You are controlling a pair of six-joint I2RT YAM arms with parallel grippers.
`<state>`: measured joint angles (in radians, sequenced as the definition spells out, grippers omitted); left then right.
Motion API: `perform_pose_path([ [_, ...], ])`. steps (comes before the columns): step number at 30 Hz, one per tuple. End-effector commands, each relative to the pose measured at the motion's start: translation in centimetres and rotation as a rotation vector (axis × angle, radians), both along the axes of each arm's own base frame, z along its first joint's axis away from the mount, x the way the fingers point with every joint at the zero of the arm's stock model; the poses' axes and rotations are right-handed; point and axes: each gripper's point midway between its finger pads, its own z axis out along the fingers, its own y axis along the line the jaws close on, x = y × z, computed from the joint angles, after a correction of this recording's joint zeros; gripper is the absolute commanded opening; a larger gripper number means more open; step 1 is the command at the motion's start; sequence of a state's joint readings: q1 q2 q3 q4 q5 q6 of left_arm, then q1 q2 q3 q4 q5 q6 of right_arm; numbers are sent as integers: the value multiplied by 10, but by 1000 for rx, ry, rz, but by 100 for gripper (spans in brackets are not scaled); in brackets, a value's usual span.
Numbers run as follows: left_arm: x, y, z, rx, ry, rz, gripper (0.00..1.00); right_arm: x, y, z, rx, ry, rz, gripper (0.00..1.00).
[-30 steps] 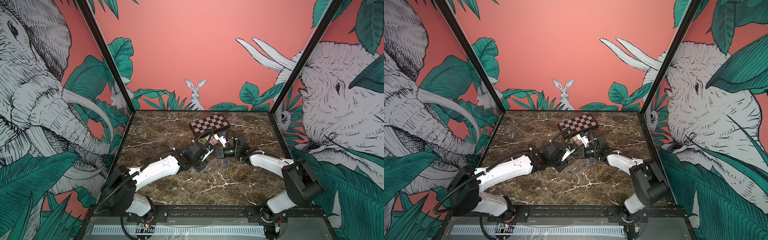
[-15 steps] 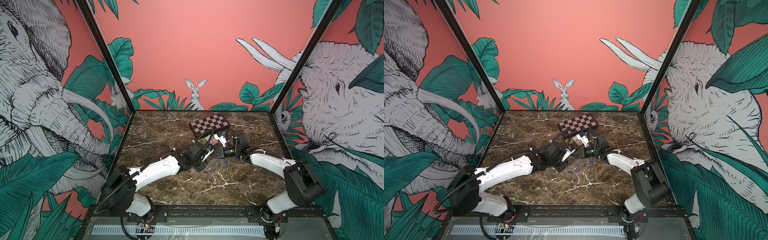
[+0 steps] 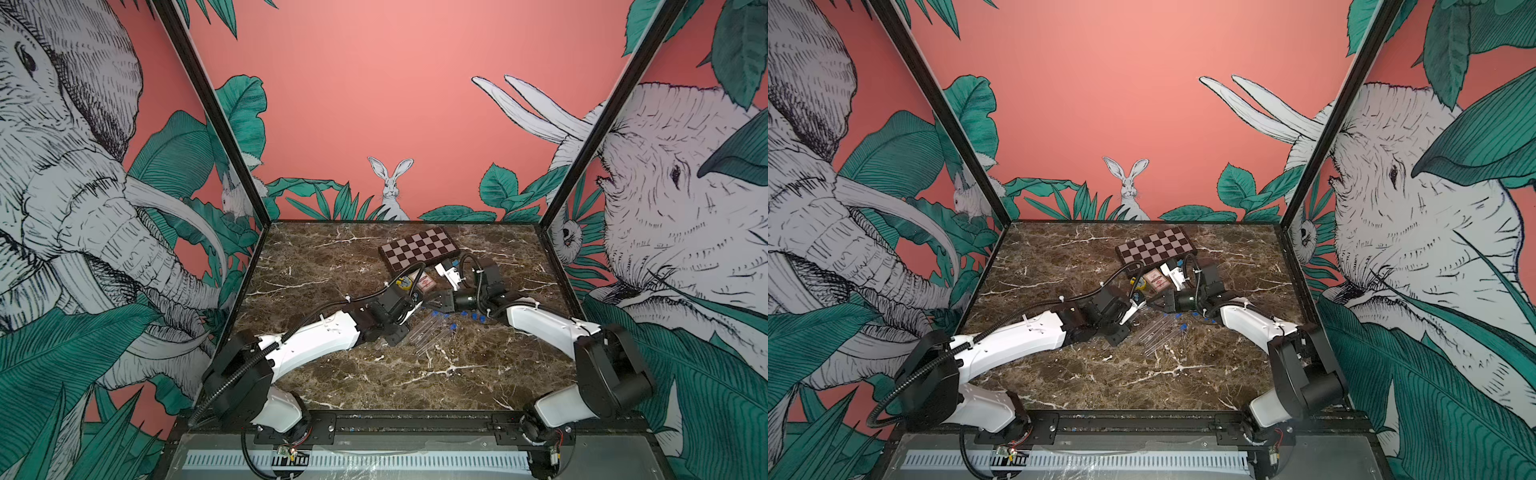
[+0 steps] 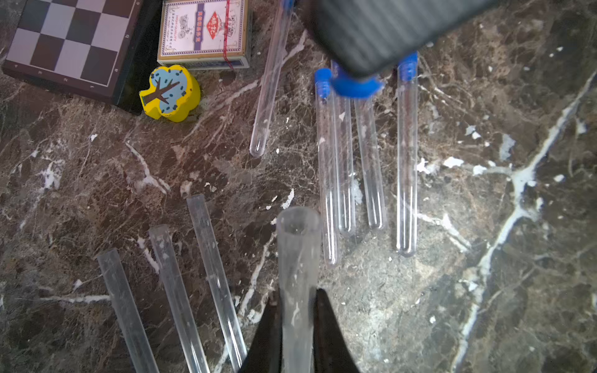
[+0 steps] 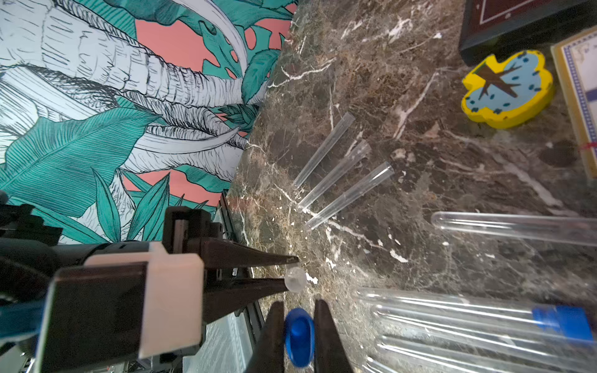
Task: Remove stoppers from test tubes
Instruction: Open the stopper on the test tube, then place the test tube at the center of the board.
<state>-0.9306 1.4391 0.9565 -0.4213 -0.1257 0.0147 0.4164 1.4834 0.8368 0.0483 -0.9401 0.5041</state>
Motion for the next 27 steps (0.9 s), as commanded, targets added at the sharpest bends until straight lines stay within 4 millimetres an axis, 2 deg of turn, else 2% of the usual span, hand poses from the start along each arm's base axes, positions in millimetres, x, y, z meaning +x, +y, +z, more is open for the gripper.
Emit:
perform_pose_path([
  [1, 6, 12, -5, 35, 19, 69, 6, 4, -19, 6, -38, -51, -38, 1],
  [3, 12, 12, -8, 29, 42, 100, 7, 4, -32, -3, -97, -50, -74, 1],
  [7, 24, 12, -17, 72, 87, 145, 7, 1, -62, -26, -323, -64, -114, 1],
  [10, 31, 16, -28, 133, 119, 182, 8, -1, -77, -40, -430, -59, -125, 1],
  [23, 55, 18, -58, 264, 187, 272, 8, 4, -96, -52, -541, -69, -166, 1],
  [27, 59, 18, -67, 277, 195, 282, 11, 7, -110, -59, -628, -72, -197, 0],
])
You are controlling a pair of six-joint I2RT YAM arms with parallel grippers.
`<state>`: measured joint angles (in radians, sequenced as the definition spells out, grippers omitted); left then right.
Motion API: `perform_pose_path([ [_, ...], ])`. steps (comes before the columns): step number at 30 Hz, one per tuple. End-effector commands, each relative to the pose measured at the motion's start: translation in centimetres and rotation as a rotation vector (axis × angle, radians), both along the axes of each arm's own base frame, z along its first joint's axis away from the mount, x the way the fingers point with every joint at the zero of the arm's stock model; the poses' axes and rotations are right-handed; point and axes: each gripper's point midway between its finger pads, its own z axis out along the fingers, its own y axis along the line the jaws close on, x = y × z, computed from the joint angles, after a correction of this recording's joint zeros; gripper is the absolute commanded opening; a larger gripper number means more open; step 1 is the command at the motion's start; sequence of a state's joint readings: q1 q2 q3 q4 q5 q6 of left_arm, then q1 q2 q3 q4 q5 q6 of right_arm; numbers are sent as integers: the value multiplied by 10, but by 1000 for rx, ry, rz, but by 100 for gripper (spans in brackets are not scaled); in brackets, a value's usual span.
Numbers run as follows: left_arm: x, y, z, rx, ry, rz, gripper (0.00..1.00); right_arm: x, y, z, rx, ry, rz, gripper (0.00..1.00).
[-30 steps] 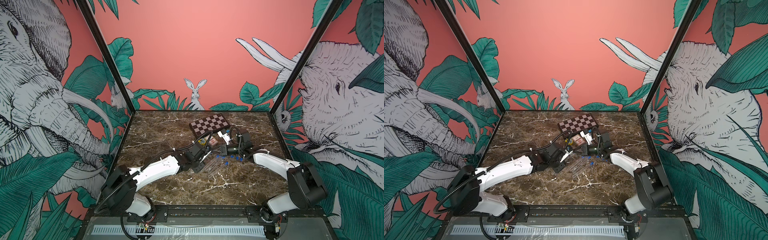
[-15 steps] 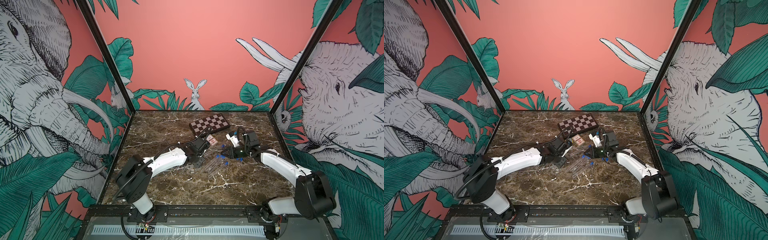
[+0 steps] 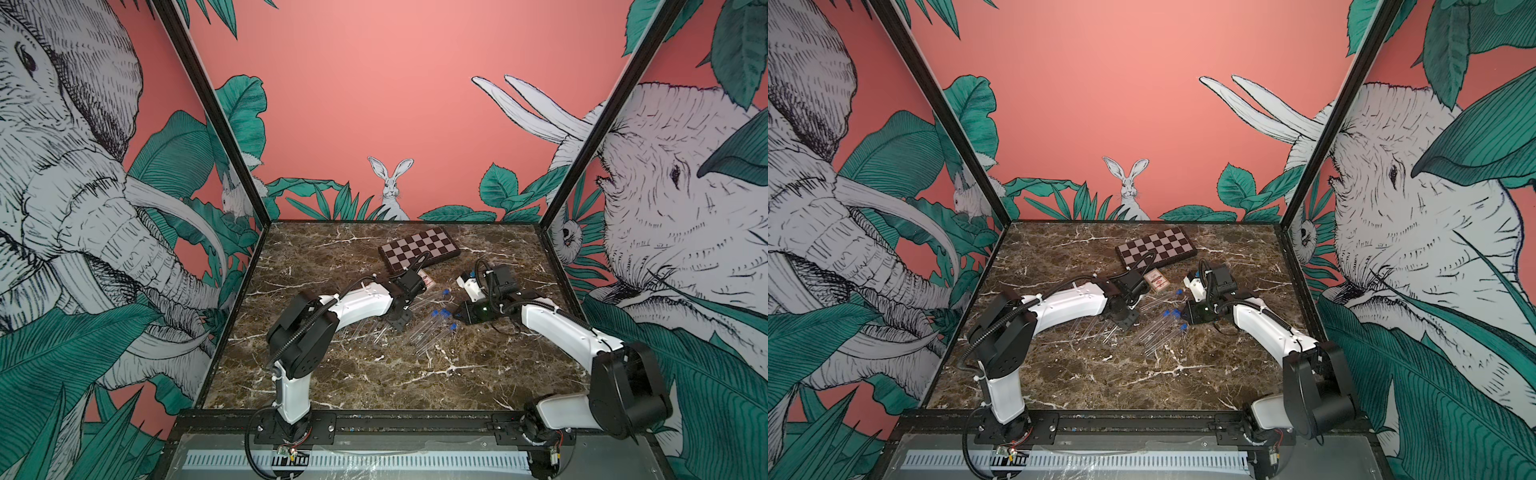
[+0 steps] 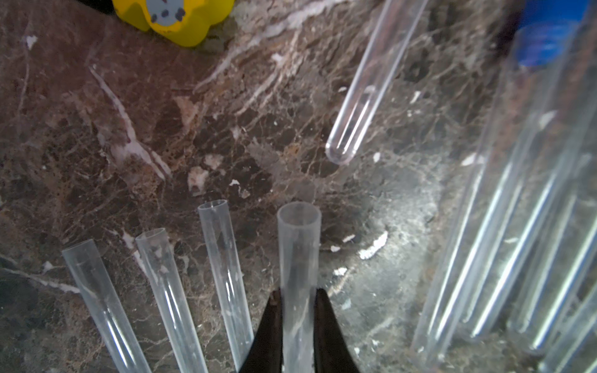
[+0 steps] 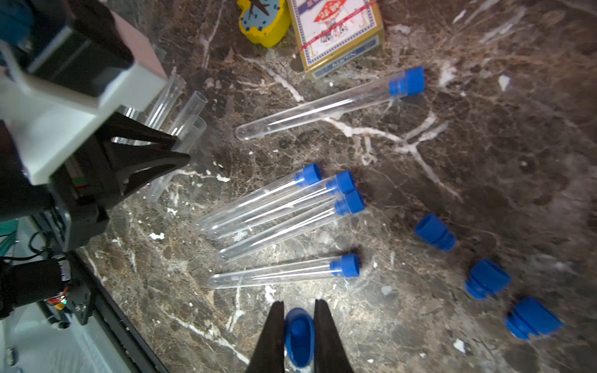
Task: Remove stoppers from test tubes
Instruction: Place the test tube at the center of the board.
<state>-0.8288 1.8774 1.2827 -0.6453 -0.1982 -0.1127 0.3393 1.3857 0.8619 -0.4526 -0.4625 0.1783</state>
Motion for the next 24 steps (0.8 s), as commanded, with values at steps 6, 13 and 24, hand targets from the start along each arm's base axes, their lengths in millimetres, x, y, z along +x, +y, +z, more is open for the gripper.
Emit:
perform_pose_path([
  [6, 1, 6, -13, 30, 27, 45, 13, 14, -26, -6, -160, -32, -52, 0],
  [13, 0, 5, -16, 25, 35, 45, 21, 13, -39, -25, -251, 11, -69, 0],
  [24, -2, 5, -5, -1, 23, 47, 39, 16, -47, -50, -329, 76, -67, 2],
])
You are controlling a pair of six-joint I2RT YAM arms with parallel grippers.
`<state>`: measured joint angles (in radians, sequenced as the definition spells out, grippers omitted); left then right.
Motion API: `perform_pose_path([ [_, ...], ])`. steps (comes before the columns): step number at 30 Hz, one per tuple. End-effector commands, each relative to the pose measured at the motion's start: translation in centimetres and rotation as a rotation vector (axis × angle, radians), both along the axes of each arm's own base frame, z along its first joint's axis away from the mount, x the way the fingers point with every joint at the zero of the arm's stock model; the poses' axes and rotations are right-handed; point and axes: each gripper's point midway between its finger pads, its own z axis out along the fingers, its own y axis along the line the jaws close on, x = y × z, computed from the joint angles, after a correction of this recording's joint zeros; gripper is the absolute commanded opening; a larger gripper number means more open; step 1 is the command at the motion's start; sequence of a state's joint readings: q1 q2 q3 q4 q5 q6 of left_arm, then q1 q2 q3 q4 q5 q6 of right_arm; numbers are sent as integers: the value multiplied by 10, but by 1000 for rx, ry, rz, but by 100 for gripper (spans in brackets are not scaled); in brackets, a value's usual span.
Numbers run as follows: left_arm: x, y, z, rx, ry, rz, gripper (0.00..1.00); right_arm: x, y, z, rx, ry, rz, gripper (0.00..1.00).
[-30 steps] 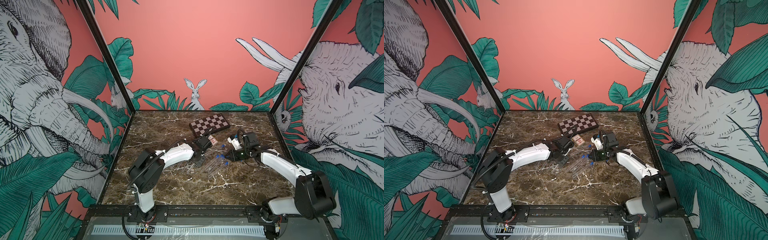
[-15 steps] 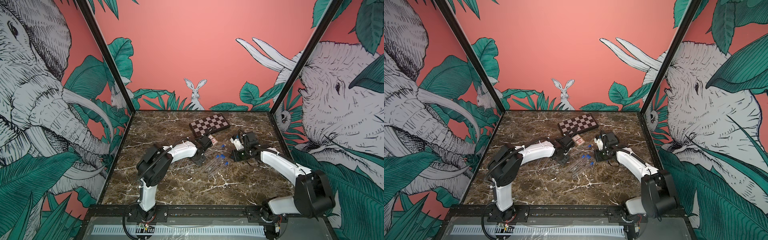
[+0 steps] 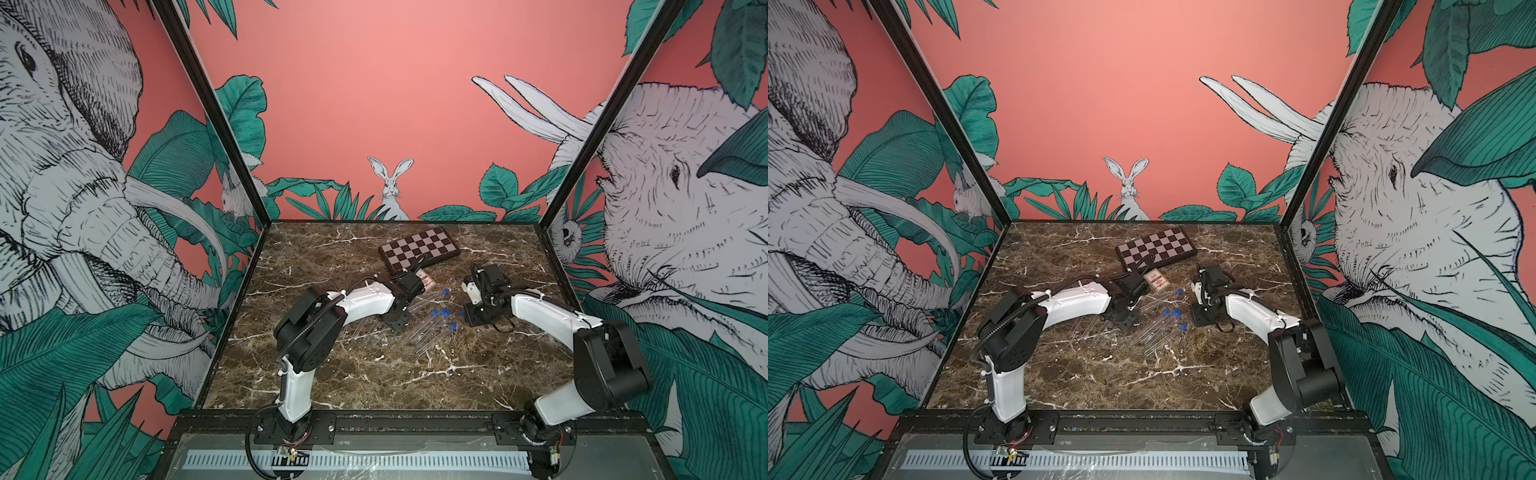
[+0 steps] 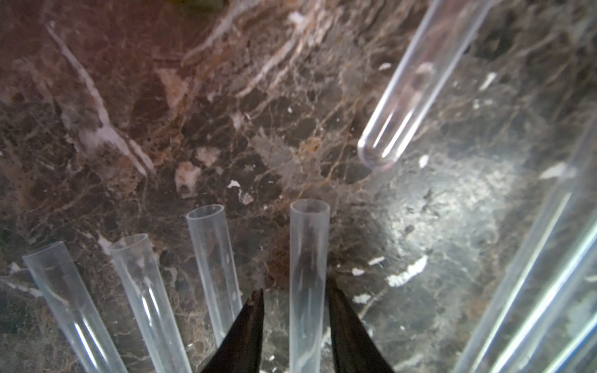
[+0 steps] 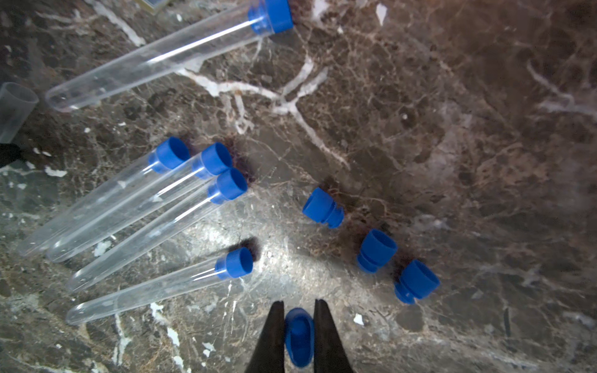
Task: Remove stoppers from test tubes
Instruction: Place the test tube at the center of the board, then place the stopper at the center of the board.
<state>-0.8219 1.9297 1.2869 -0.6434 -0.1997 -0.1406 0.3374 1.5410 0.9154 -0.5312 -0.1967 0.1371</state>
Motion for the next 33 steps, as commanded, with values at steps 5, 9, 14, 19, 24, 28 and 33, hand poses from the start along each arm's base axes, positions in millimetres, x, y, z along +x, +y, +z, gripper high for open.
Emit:
perform_pose_path([
  [5, -3, 1, 23, -36, -19, 5, 41, 4, -5, -12, -36, 21, -6, 2],
  [9, -3, 2, 37, -50, -40, 3, 45, 4, -6, -19, -50, 44, -7, 4],
  [14, 0, 1, 59, -80, -80, -5, 51, 5, -7, -24, -65, 62, -8, 9],
  [19, 3, -20, 75, -181, -106, -68, 53, 6, -6, -25, -63, 63, -7, 17],
  [24, 11, -37, 79, -213, -96, -99, 54, 6, -7, -17, -59, 44, -14, 26],
  [28, 20, -47, 81, -206, -98, -118, 54, 8, -8, -2, -52, 0, -24, 34],
  [33, 30, -58, 81, -198, -97, -133, 55, 8, -9, 14, -42, -30, -31, 39],
])
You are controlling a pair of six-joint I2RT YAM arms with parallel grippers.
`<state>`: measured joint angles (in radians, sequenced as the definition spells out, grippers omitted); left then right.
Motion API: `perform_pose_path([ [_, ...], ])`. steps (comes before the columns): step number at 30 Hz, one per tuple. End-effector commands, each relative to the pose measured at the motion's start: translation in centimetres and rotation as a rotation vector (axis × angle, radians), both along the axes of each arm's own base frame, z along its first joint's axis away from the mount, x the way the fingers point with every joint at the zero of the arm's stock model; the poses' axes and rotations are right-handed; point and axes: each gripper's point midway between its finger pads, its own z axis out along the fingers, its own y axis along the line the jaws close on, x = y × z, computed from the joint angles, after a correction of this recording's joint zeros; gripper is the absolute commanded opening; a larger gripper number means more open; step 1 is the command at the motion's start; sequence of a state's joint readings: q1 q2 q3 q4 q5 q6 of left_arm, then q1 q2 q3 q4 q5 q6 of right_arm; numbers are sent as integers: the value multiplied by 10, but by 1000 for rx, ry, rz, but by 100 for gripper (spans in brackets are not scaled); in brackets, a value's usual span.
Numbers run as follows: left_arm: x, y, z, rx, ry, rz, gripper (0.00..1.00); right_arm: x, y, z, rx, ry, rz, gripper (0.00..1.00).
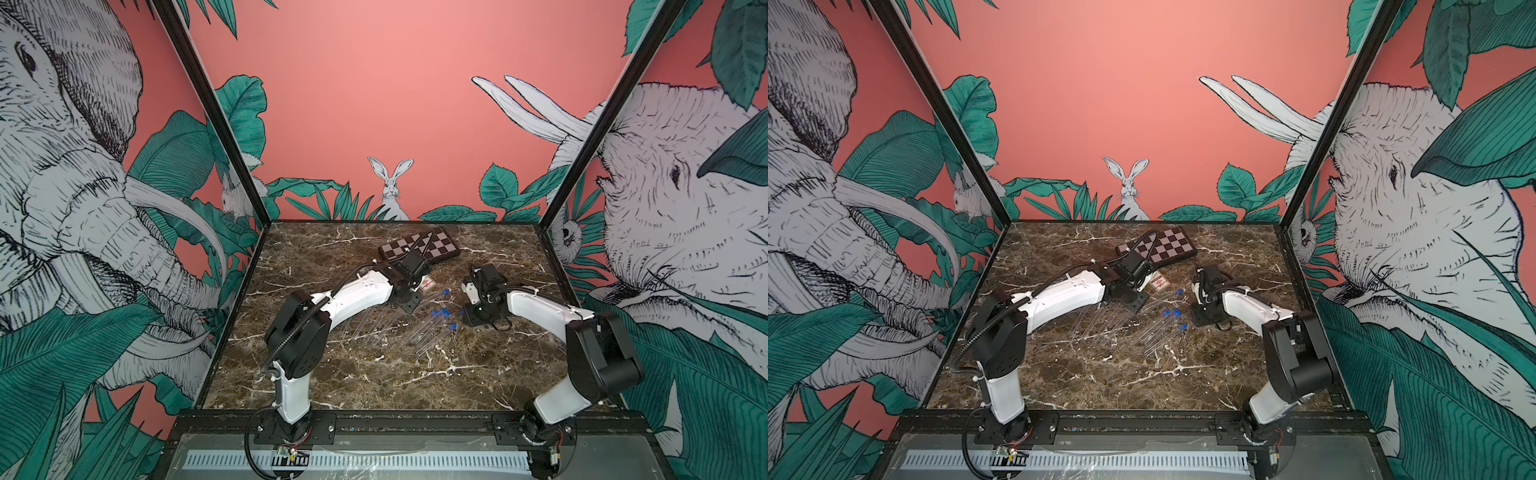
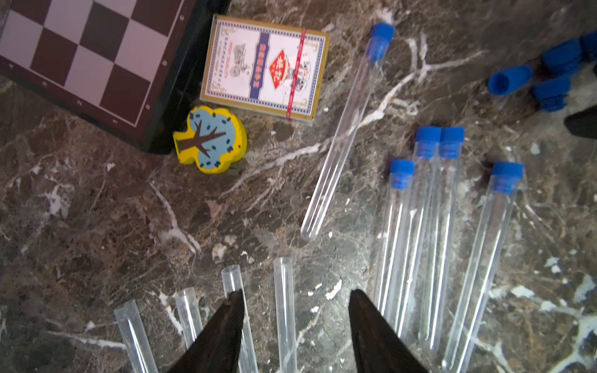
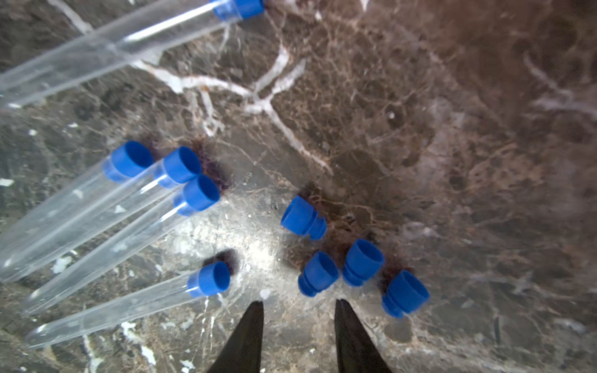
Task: Remove stoppers from test tubes
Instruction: Place the stopper at the center of the board, then pick up the test tube at the center of the board.
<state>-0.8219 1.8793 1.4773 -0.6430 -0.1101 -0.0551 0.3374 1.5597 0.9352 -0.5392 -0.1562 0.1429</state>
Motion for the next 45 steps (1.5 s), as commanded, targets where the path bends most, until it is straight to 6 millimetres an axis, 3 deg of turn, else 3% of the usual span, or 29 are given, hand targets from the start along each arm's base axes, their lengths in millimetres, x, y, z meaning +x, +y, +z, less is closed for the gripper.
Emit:
perform_pose_path([
  [1, 3, -7, 2, 8, 12, -30, 55, 2, -4, 18, -5, -33, -13, 40],
  [7, 19, -25, -7, 29, 16, -53, 54, -1, -4, 34, 22, -72, -23, 47],
  [14, 35, -40, -21, 65, 19, -95, 46, 0, 14, 47, 187, -125, -53, 58],
  [25, 41, -57, -45, 77, 74, -139, 44, 6, 21, 44, 283, -137, -88, 72],
  [45, 32, -57, -81, 111, 143, -183, 39, 10, 9, 42, 298, -144, -122, 73],
])
